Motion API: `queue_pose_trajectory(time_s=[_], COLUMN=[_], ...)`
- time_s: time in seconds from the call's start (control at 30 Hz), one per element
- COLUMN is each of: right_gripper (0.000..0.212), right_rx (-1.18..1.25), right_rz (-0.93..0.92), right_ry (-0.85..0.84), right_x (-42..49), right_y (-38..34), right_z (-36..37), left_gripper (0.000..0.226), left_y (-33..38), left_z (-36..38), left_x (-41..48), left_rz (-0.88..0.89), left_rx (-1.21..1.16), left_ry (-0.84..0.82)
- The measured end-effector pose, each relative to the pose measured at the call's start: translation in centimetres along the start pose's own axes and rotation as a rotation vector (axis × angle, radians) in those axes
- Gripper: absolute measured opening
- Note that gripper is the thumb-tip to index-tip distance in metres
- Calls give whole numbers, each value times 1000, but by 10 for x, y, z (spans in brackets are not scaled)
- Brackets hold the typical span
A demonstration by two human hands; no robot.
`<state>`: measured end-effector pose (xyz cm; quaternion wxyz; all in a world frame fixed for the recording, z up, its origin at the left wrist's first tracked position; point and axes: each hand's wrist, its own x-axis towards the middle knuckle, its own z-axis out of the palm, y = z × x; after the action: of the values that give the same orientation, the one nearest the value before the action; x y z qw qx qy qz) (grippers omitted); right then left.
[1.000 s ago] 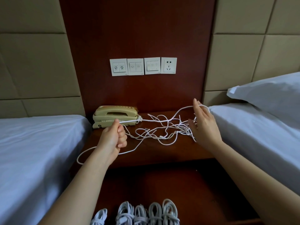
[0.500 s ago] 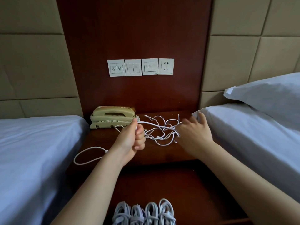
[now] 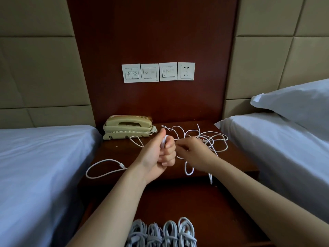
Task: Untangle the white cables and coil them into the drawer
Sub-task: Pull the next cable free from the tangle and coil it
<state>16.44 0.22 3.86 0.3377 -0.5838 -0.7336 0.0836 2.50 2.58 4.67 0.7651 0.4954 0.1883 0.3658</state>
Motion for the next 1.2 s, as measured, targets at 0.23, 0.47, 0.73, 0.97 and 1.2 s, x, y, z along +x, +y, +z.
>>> queue_pose_trajectory(time_s=[0.23, 0.47, 0.73, 0.97, 1.2], right_gripper=[21, 21, 21, 30, 40], right_rx=[-188, -82, -12, 249, 291], right_rz=[-116, -263, -191, -37, 53], right_ry=[-290, -278, 85, 134, 62], right_x=[-9, -9, 2, 8, 9], right_y=[-18, -32, -21, -8, 11], right_z=[5, -4, -8, -18, -19], left_gripper=[46, 47, 64, 65, 51], left_y=[7, 1, -11, -9, -6], left_z=[-4, -14, -13, 6, 10], left_x=[4, 15, 17, 9, 4], left_rz=[85, 246, 44, -57, -35], left_rx=[-132, 262, 385, 327, 277], left_ry=[182, 424, 208, 51, -21])
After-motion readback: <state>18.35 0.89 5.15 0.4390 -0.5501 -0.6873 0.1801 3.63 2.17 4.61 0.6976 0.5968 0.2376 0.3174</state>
